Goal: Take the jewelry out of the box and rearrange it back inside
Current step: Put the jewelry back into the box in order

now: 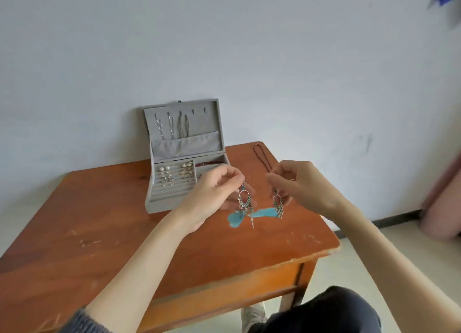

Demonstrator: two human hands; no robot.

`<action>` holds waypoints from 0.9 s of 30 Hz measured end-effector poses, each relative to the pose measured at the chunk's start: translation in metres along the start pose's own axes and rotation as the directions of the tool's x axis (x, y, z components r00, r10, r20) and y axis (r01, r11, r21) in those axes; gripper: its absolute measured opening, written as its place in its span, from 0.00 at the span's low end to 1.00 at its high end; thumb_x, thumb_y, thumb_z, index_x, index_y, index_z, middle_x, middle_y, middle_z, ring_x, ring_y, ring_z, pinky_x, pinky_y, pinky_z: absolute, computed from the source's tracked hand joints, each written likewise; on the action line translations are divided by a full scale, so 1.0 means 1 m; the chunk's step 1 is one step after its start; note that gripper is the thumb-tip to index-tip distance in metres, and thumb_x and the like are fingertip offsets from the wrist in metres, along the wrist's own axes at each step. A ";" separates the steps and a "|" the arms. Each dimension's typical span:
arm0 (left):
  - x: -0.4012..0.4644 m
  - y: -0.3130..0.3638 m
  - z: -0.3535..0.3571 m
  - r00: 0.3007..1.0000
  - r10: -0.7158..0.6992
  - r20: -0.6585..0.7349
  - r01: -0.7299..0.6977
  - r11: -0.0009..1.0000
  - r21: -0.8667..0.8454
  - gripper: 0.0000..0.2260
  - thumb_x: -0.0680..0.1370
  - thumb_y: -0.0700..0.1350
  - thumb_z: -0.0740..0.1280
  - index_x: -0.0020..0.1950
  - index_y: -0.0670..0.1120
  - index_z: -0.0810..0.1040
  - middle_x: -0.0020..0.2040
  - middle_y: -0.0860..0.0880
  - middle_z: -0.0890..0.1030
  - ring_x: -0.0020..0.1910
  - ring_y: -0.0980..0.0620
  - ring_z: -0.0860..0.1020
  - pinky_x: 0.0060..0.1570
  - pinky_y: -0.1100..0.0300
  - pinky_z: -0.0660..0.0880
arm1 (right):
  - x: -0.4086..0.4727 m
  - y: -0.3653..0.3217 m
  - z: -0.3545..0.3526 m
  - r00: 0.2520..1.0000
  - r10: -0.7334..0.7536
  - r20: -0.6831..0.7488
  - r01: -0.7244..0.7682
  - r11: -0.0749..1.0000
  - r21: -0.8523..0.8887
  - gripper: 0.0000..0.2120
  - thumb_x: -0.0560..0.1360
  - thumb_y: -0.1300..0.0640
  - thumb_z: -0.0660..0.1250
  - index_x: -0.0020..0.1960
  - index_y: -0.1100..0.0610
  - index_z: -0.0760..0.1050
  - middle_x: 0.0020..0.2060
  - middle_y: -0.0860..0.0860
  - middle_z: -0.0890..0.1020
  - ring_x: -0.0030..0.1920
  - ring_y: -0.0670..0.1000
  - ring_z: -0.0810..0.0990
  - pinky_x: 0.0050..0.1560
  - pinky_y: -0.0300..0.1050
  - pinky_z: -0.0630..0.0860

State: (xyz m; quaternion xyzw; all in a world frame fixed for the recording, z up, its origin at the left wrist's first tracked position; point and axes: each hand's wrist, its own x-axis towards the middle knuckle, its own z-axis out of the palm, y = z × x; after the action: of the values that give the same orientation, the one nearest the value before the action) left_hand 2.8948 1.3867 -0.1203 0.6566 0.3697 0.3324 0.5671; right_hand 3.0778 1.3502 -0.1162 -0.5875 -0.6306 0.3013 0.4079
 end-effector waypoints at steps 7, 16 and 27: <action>0.014 -0.004 0.062 0.938 -0.114 0.327 0.163 0.979 -0.125 0.05 0.80 0.43 0.59 0.46 0.43 0.68 0.44 0.40 0.82 0.45 0.39 0.81 0.47 0.50 0.79 | -0.029 0.019 -0.059 0.948 0.261 0.180 -0.183 0.914 -0.363 0.11 0.76 0.53 0.64 0.41 0.60 0.77 0.35 0.52 0.84 0.33 0.49 0.84 0.36 0.38 0.78; 0.051 -0.043 0.077 0.923 -0.339 0.181 0.347 0.938 -0.012 0.05 0.81 0.42 0.58 0.46 0.44 0.69 0.45 0.42 0.82 0.44 0.45 0.82 0.44 0.57 0.80 | 0.003 0.063 -0.041 0.914 0.378 0.148 -0.299 0.874 -0.384 0.11 0.76 0.56 0.63 0.35 0.57 0.73 0.31 0.49 0.81 0.29 0.50 0.82 0.30 0.34 0.74; 0.072 -0.061 0.075 0.985 -0.029 -0.170 0.106 0.877 0.469 0.04 0.78 0.46 0.63 0.46 0.48 0.77 0.39 0.49 0.81 0.40 0.53 0.78 0.43 0.61 0.75 | 0.030 0.089 -0.022 0.945 0.327 -0.029 -0.323 0.911 -0.256 0.14 0.73 0.55 0.68 0.29 0.54 0.74 0.27 0.48 0.78 0.28 0.42 0.74 0.27 0.31 0.68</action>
State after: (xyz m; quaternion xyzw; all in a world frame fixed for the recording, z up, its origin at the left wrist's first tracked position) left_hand 2.9886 1.4169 -0.1892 0.7341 0.5063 0.2623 0.3687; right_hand 3.1420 1.3888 -0.1775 -0.7298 -0.5608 0.2847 0.2681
